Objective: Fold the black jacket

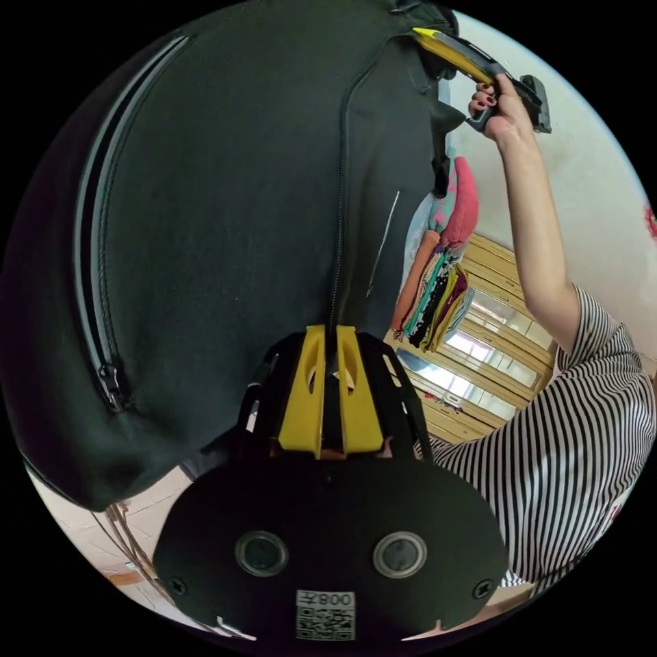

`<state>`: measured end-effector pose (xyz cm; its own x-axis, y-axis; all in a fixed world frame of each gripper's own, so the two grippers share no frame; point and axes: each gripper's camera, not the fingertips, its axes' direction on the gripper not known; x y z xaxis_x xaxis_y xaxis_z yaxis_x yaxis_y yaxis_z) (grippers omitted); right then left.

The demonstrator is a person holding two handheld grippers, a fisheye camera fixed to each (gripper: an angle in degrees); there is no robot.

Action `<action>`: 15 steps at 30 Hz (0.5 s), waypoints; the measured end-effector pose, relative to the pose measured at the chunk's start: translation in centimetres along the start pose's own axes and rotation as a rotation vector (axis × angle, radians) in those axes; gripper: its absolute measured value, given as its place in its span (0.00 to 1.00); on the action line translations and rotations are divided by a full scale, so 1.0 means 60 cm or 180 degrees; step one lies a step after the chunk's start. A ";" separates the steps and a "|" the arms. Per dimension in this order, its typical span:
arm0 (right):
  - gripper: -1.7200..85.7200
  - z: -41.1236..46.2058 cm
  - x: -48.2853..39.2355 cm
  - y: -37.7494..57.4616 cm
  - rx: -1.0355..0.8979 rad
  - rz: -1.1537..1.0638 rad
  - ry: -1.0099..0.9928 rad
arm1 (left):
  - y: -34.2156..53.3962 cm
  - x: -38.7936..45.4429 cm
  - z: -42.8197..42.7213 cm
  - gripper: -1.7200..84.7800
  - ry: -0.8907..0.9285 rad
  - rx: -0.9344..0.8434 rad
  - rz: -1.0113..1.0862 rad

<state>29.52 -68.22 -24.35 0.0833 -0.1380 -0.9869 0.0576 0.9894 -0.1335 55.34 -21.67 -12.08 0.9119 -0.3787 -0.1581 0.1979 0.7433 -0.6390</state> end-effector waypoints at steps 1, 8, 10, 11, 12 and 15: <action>0.10 -0.018 -0.009 0.017 0.0017 0.0008 0.0086 | -0.001 0.009 -0.002 0.06 0.0072 0.0000 0.0018; 0.09 -0.062 -0.049 0.172 -0.0214 0.0301 -0.0092 | -0.017 0.017 -0.005 0.08 -0.0124 -0.0167 -0.0164; 0.08 -0.045 -0.083 0.242 -0.0534 0.0347 -0.0176 | -0.021 0.030 -0.012 0.09 -0.0254 -0.0242 -0.0113; 0.08 -0.041 -0.093 0.259 -0.0606 0.0340 -0.0219 | -0.021 0.033 -0.014 0.09 -0.0273 -0.0262 -0.0115; 0.07 -0.031 -0.113 0.293 -0.0770 0.0351 -0.0260 | -0.022 0.037 -0.017 0.09 -0.0261 -0.0297 -0.0122; 0.06 0.001 -0.174 0.367 -0.1149 0.0236 -0.0270 | -0.022 0.046 -0.025 0.08 -0.0337 -0.0352 -0.0165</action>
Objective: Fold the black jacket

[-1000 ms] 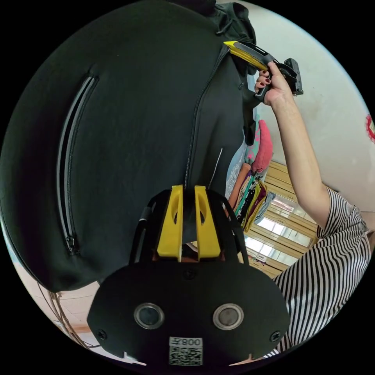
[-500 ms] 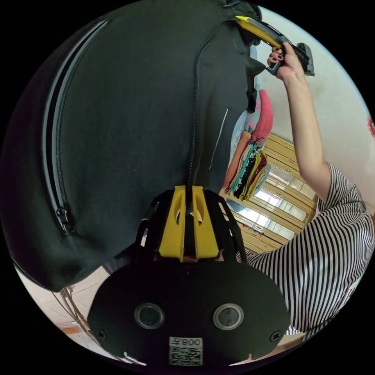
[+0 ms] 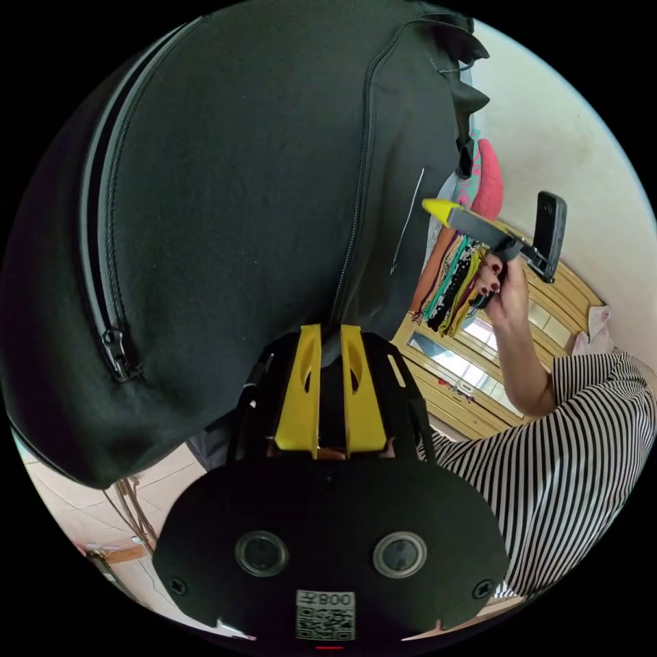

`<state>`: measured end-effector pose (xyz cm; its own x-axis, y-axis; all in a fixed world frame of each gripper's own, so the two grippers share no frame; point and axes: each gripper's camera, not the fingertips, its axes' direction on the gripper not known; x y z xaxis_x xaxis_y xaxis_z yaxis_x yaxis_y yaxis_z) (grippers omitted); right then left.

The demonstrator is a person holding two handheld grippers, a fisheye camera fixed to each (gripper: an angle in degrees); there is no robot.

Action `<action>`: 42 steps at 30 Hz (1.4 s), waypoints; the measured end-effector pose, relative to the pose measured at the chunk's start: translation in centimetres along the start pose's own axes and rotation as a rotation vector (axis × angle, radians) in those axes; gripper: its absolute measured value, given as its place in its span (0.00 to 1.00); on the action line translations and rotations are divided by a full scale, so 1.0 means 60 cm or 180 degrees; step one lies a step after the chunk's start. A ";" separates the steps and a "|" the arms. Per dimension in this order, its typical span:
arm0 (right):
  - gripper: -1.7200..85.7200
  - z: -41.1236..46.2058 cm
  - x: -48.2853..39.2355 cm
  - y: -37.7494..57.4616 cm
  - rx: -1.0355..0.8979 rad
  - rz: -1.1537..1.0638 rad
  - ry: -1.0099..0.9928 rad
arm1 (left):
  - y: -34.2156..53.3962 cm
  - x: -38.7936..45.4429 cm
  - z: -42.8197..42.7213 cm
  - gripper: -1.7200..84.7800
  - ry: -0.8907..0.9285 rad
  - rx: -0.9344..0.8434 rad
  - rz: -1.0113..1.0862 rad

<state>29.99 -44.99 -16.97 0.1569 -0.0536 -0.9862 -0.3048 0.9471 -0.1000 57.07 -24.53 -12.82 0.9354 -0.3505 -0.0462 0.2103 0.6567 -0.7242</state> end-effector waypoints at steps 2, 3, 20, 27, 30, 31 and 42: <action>0.05 0.053 -0.034 0.022 -0.0332 -0.0163 0.0194 | 0.000 0.006 -0.006 0.08 0.0017 0.0002 -0.0008; 0.04 0.093 -0.051 0.029 -0.0633 -0.0233 0.0351 | -0.001 0.013 -0.011 0.08 0.0024 0.0005 0.0010; 0.02 -0.110 -0.011 0.046 0.0705 0.0139 0.0717 | -0.116 0.245 -0.220 0.03 -0.0948 0.1108 0.1275; 0.02 -0.233 0.126 -0.061 0.1483 0.0476 0.1057 | -0.292 0.358 -0.301 0.02 -0.1218 0.1333 0.1569; 0.02 -0.235 0.141 -0.084 0.1566 0.0432 0.0933 | -0.320 0.362 -0.354 0.02 -0.1339 0.1609 0.1262; 0.02 -0.233 0.135 -0.088 0.1610 0.0347 0.0898 | -0.322 0.359 -0.374 0.02 -0.1256 0.1678 0.1208; 0.02 -0.186 0.182 -0.218 0.2061 0.0200 -0.0102 | -0.290 0.405 -0.466 0.02 -0.1211 0.1878 0.1144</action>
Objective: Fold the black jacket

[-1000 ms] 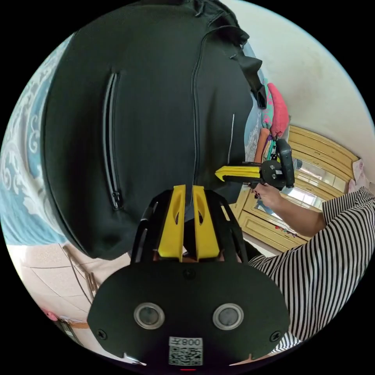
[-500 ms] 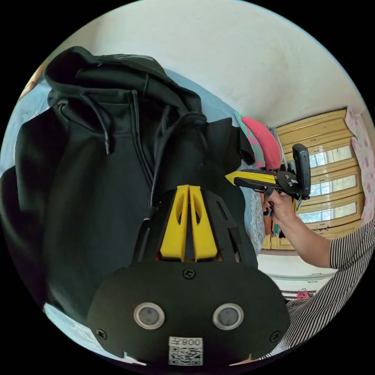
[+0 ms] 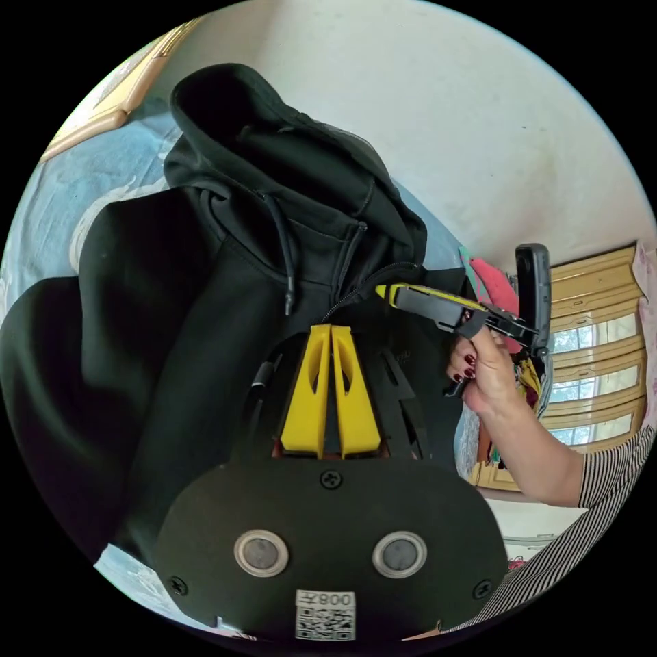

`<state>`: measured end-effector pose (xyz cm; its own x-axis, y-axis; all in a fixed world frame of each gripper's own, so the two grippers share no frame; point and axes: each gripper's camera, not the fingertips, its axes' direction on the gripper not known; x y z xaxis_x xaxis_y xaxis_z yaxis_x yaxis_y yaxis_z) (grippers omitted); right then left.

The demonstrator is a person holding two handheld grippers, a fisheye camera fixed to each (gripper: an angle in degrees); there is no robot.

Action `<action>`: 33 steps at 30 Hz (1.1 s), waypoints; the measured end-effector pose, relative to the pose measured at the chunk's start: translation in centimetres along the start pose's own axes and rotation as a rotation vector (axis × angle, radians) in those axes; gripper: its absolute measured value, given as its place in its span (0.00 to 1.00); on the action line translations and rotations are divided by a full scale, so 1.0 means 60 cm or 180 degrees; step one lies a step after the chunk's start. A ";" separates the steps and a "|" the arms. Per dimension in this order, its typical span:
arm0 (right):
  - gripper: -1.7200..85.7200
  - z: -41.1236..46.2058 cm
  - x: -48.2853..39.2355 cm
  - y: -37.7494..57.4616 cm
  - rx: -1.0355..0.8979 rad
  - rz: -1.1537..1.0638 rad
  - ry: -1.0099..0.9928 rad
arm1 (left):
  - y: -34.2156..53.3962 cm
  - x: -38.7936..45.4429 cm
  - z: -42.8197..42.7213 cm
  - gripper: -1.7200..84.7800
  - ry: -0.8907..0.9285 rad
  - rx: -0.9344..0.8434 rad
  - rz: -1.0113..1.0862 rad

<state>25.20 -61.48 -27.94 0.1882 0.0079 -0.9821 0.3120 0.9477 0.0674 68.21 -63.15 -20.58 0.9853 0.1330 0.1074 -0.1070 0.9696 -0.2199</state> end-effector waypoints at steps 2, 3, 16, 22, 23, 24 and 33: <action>0.02 0.005 0.023 0.004 0.0145 0.0102 -0.0245 | -0.012 0.008 -0.035 0.02 -0.0006 0.0207 0.0086; 0.02 0.013 0.039 0.007 0.0186 0.0163 -0.0372 | -0.025 0.011 -0.056 0.02 -0.0134 0.0312 0.0101; 0.02 0.154 0.064 -0.039 0.0088 0.0052 -0.0900 | -0.171 0.004 -0.121 0.02 -0.0306 0.0158 0.0170; 0.02 0.226 0.053 -0.064 -0.0054 -0.0015 -0.0824 | -0.204 0.005 -0.153 0.02 -0.0372 0.0043 0.0248; 0.02 0.235 0.055 -0.068 -0.0072 0.0013 -0.0827 | -0.205 0.006 -0.158 0.02 -0.0375 0.0062 0.0249; 0.02 0.250 0.056 -0.074 -0.0098 0.0021 -0.0809 | -0.202 0.008 -0.174 0.02 -0.0356 0.0153 0.0273; 0.02 0.326 0.038 -0.114 -0.0228 0.0012 -0.0723 | -0.227 0.024 -0.210 0.02 -0.0557 0.0183 0.0477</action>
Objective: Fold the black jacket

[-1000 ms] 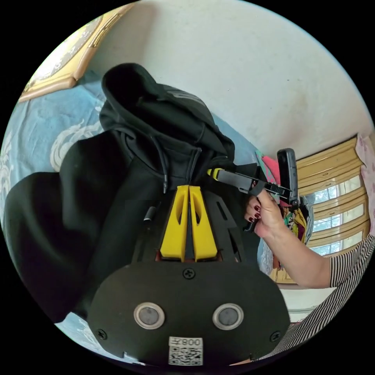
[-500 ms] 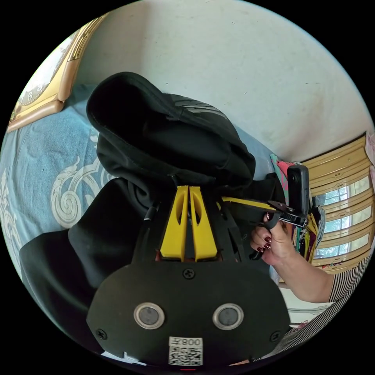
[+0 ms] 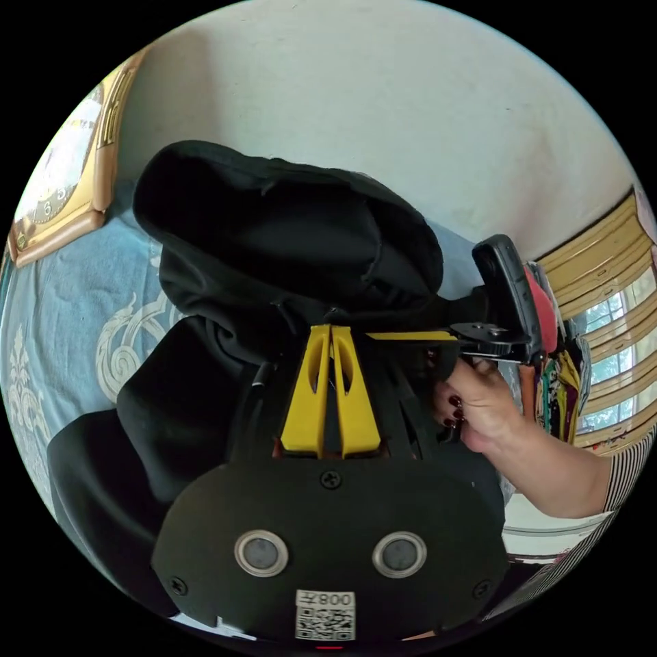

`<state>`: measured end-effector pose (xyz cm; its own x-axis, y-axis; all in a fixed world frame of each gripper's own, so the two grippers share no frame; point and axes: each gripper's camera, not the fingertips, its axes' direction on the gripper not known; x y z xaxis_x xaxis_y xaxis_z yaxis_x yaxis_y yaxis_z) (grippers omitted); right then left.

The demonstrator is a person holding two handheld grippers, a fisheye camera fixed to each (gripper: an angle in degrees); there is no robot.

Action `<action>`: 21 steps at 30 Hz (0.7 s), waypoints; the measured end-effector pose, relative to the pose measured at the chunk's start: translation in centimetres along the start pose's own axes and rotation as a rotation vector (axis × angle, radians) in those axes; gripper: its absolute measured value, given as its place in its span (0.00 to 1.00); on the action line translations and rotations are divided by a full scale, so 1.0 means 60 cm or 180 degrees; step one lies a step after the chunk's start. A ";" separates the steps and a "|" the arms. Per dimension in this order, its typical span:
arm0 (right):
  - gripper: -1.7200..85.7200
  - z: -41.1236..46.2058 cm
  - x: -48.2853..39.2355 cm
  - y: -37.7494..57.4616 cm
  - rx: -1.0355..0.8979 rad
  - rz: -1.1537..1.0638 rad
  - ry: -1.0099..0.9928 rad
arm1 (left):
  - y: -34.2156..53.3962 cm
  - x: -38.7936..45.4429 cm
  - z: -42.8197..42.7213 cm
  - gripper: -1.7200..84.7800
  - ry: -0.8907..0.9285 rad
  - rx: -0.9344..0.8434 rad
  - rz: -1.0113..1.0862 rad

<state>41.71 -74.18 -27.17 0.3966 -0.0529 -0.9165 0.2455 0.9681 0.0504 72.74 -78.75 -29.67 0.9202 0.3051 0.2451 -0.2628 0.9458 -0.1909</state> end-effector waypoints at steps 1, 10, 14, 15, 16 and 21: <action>0.02 0.010 -0.003 -0.002 0.0003 -0.0020 0.0034 | -0.005 -0.012 0.003 0.02 0.0032 -0.0037 -0.0028; 0.02 0.054 -0.002 0.010 0.0189 0.0009 -0.0056 | -0.019 -0.035 -0.080 0.04 0.0190 0.0198 -0.0025; 0.02 0.078 0.006 0.016 0.0229 0.0070 -0.0134 | -0.025 -0.055 -0.176 0.08 0.0341 0.0752 0.0145; 0.02 0.087 0.003 0.015 0.0220 0.0062 -0.0096 | -0.036 -0.069 -0.203 0.10 0.0288 0.0891 0.0098; 0.02 0.095 -0.003 0.014 0.0209 0.0040 -0.0035 | -0.052 -0.084 -0.223 0.12 0.0279 0.0977 0.0054; 0.02 0.126 -0.013 0.020 0.0228 0.0050 0.0077 | -0.120 -0.149 -0.212 0.10 0.0533 0.0564 -0.0414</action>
<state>48.40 -74.82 -23.37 0.3795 -0.0309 -0.9247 0.3024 0.9487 0.0924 70.08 -89.69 -42.55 0.9808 0.1712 0.0933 -0.1724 0.9850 0.0049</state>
